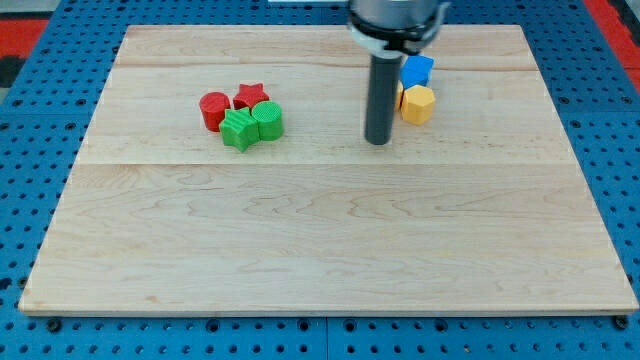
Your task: Separate yellow blocks from blue blocks
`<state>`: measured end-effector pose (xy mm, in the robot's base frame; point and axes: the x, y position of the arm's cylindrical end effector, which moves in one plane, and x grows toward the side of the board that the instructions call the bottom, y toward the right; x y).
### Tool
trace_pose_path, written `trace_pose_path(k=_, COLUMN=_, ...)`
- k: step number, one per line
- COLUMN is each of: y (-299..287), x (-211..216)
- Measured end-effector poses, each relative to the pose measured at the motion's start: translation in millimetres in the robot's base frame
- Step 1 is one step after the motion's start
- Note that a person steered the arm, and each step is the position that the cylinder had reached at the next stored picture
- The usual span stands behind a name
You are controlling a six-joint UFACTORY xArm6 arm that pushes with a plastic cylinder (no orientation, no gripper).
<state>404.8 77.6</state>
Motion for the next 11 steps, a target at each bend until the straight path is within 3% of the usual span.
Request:
trace_pose_path(k=1, y=8.9, x=-1.4)
trace_pose_path(k=2, y=54.1, x=-2.1)
trace_pose_path(k=3, y=2.3, x=-20.2)
trace_pose_path(k=4, y=-7.0, x=-37.4)
trace_pose_path(k=6, y=34.7, x=-39.9)
trace_pose_path(k=9, y=-35.5, x=-103.5)
trace_pose_path(k=11, y=-100.3, x=-105.0)
